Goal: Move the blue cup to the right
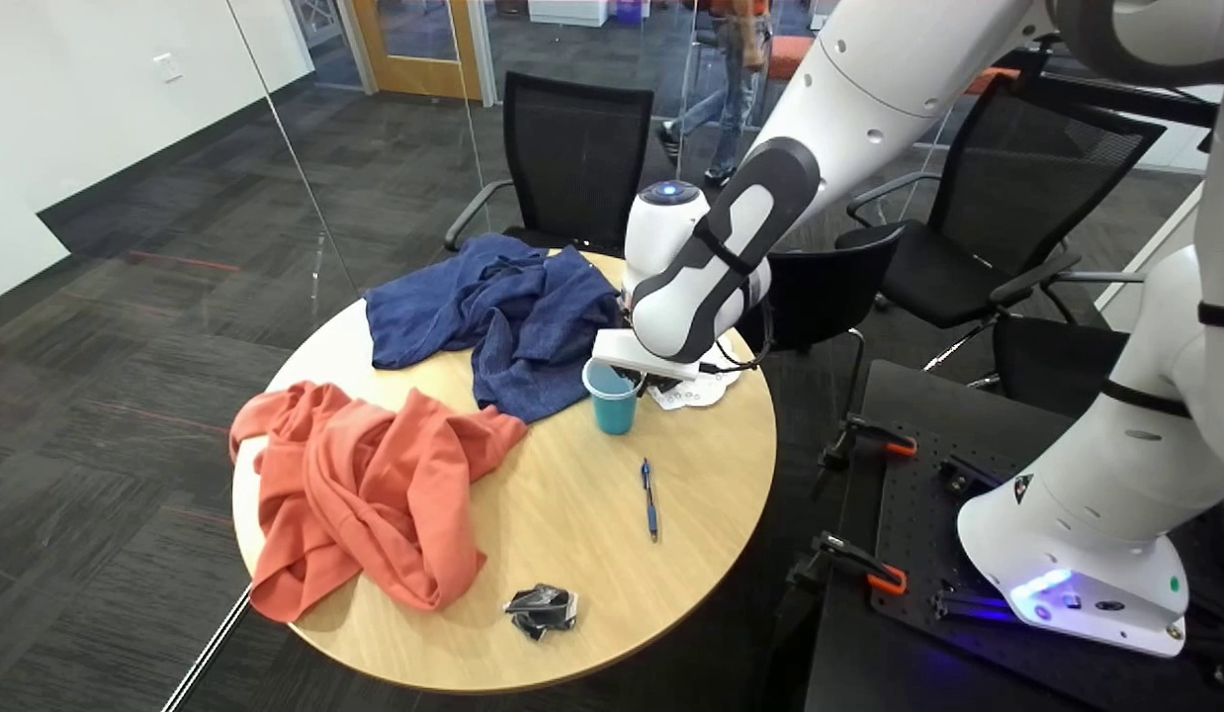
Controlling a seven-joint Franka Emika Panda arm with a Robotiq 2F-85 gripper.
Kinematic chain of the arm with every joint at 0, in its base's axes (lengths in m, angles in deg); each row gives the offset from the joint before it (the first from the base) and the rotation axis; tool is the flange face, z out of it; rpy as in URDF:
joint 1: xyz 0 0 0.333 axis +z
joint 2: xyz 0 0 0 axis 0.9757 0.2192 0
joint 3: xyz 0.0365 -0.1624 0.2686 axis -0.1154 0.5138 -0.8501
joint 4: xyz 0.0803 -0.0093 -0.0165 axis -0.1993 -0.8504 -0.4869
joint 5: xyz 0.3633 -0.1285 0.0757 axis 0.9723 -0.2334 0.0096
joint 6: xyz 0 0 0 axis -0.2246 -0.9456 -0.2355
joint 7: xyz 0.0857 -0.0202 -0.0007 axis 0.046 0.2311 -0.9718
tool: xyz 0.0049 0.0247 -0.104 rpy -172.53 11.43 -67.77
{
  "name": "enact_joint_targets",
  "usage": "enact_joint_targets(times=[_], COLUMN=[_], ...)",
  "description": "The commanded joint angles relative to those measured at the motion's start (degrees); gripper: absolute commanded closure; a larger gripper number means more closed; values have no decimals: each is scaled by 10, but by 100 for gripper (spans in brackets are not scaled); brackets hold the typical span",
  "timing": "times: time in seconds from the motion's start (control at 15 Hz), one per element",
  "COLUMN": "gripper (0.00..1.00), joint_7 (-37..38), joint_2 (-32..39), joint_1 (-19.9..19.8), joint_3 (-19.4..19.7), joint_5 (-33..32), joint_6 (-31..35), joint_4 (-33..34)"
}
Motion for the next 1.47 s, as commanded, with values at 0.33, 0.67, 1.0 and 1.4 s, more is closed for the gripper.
enact_joint_targets(times=[0.33, 0.67, 1.0, 1.4], gripper=[99, 46, 9, 0], joint_7=[11, 19, 33, 35], joint_2=[-11, -29, -88, -175], joint_1=[-22, -13, 18, 108], joint_3=[-6, 4, 31, 117], joint_5=[55, 51, 35, 3], joint_6=[26, 40, 108, 170], joint_4=[-23, -40, -100, -178])
